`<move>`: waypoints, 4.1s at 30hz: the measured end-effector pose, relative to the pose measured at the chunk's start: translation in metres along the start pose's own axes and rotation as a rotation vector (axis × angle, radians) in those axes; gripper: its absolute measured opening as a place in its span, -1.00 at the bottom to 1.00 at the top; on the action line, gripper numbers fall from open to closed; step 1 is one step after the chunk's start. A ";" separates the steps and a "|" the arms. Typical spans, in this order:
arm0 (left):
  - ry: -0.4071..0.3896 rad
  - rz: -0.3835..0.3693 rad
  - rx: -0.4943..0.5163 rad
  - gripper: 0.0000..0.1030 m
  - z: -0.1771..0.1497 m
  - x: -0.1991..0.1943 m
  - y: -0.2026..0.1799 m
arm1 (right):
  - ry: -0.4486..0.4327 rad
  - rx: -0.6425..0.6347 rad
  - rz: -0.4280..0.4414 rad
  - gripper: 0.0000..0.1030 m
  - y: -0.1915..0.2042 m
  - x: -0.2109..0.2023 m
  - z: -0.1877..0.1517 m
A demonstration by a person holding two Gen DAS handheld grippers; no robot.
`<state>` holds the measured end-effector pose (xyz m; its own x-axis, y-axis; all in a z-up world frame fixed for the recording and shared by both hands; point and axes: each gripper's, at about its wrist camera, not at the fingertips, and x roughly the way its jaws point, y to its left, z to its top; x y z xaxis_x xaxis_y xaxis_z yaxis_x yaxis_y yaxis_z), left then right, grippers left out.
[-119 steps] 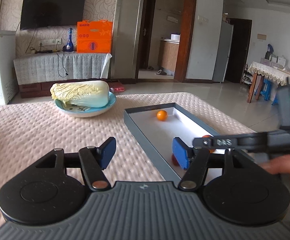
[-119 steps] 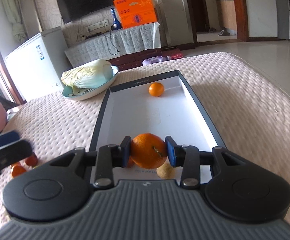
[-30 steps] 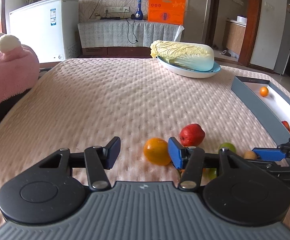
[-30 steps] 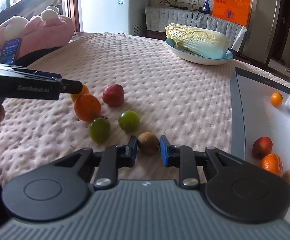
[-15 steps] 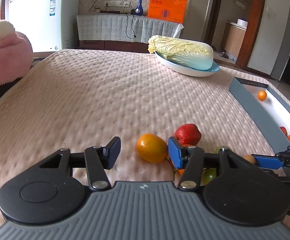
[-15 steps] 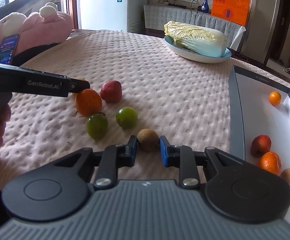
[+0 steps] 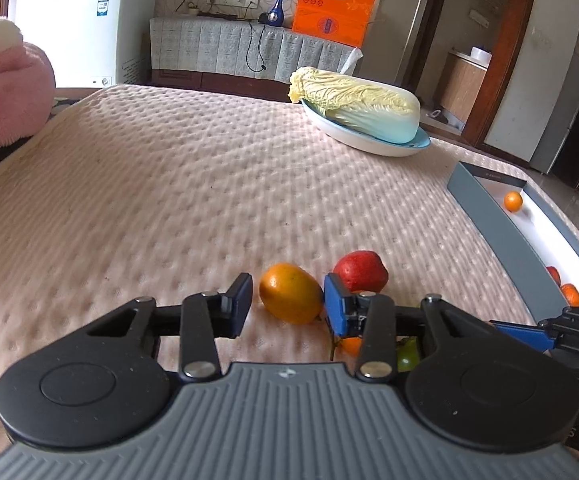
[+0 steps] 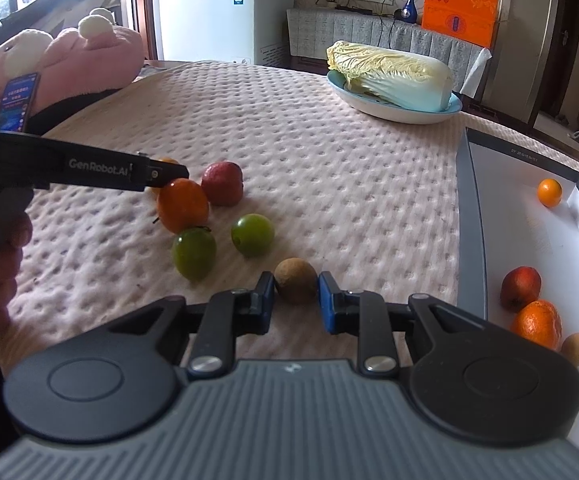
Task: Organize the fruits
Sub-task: 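Grasp an orange with the left tool while the right tool grasps the brown kiwi, then carry the orange with the left tool while the right tool carries the kiwi over the grey box, then open the left tool over the box while the right tool releases the kiwi into it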
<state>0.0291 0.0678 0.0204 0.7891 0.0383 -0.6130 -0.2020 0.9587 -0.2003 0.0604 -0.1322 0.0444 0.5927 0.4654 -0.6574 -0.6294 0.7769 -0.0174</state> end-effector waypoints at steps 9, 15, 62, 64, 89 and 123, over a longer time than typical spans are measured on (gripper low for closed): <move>0.013 -0.015 -0.041 -0.09 -0.002 0.005 0.004 | -0.001 -0.013 -0.012 -0.48 0.002 0.001 -0.002; 0.021 -0.049 -0.045 -0.24 -0.002 0.004 0.006 | -0.002 -0.016 -0.006 -0.48 0.004 0.001 -0.002; -0.074 -0.018 0.113 -0.25 0.008 -0.033 -0.060 | -0.171 0.108 0.070 -0.48 -0.032 -0.071 0.009; -0.072 -0.028 0.115 -0.25 0.008 -0.032 -0.066 | -0.175 0.104 0.071 -0.48 -0.035 -0.075 0.008; -0.090 -0.226 0.237 -0.25 0.009 0.014 -0.179 | -0.160 0.232 -0.058 -0.48 -0.099 -0.110 -0.029; -0.156 -0.406 0.172 0.18 0.026 0.014 -0.209 | -0.104 0.391 -0.201 -0.45 -0.149 -0.079 -0.042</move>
<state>0.0978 -0.1250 0.0734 0.8652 -0.3199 -0.3862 0.2293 0.9372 -0.2626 0.0858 -0.3023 0.0675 0.7440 0.3131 -0.5903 -0.2707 0.9489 0.1622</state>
